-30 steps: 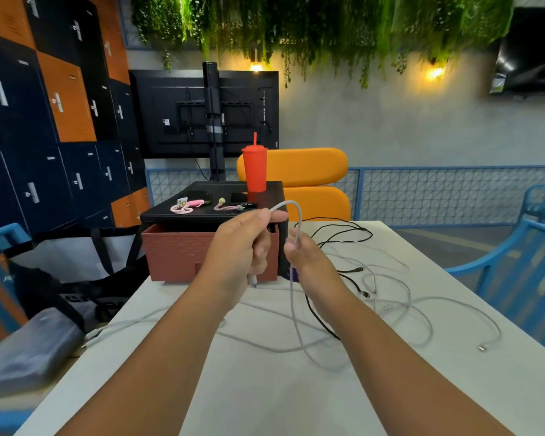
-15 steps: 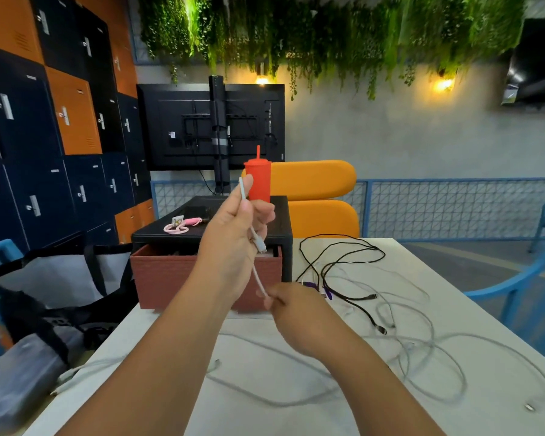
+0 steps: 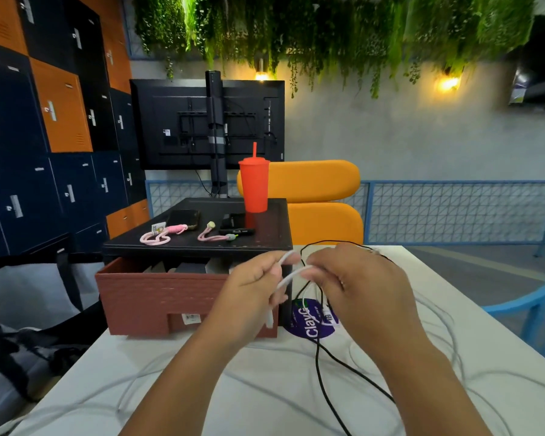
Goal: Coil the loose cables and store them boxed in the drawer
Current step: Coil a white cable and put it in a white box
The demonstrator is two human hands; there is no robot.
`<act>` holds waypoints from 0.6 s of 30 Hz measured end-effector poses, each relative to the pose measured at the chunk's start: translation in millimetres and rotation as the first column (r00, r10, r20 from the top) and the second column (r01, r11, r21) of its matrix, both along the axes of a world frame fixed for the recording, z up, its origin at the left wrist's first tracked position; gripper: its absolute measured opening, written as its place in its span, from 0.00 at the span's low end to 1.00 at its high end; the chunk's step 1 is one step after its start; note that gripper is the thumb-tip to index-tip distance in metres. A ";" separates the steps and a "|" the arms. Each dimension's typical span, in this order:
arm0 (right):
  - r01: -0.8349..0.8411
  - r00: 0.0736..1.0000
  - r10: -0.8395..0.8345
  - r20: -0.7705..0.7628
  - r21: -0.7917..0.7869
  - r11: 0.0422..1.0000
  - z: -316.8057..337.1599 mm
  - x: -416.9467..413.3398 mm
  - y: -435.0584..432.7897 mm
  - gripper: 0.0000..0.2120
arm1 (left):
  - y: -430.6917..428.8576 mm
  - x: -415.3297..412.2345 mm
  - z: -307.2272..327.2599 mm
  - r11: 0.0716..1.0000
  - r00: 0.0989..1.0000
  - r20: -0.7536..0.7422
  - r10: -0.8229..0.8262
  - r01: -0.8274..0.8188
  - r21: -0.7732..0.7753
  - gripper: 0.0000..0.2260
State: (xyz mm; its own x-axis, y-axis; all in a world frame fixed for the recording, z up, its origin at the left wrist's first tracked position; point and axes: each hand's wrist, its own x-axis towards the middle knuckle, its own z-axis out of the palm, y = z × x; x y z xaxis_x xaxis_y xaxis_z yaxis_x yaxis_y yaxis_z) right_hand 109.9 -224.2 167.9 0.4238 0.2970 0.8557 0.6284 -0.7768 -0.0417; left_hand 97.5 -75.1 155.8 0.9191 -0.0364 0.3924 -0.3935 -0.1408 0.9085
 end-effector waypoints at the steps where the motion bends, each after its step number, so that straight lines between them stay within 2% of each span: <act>1: 0.022 0.999 -0.024 0.027 0.042 0.999 -4.3 5.9 1.3 0.16 | 0.5 -0.1 1.1 0.996 0.998 -0.048 -0.049 0.045 -0.077 0.15; 3: -0.016 1.000 0.014 0.015 0.140 0.990 -13.0 16.2 8.0 0.15 | 2.7 1.0 1.0 0.953 0.981 -0.105 -0.161 0.127 -0.273 0.13; 5: -0.162 0.957 0.232 -0.173 0.345 0.924 -17.9 19.0 17.9 0.12 | 5.2 1.6 0.4 0.882 0.953 -0.140 -0.269 0.185 -0.433 0.14; 7: -0.237 0.815 0.472 -0.337 0.549 0.802 -21.8 21.1 22.9 0.12 | 7.3 3.7 -1.8 0.826 0.933 -0.153 -0.326 0.202 -0.526 0.14; 10: -0.219 0.662 0.596 -0.455 0.643 0.734 -21.3 27.6 25.3 0.14 | 9.3 11.4 -5.9 0.811 0.939 -0.151 -0.310 0.179 -0.556 0.13; 13: -0.146 0.641 0.633 -0.434 0.741 0.656 -21.3 33.3 28.6 0.13 | 10.3 18.1 -5.9 0.874 0.964 -0.168 -0.207 0.104 -0.475 0.11; 16: -0.071 0.651 0.662 -0.372 0.839 0.540 -22.0 37.4 28.1 0.14 | 13.0 21.6 -5.7 0.978 0.985 -0.173 0.009 -0.045 -0.202 0.04; 18: -0.048 0.667 0.648 -0.367 0.847 0.529 -22.8 37.7 26.6 0.15 | 15.0 20.1 -8.0 0.991 0.979 -0.159 0.125 -0.130 -0.023 0.04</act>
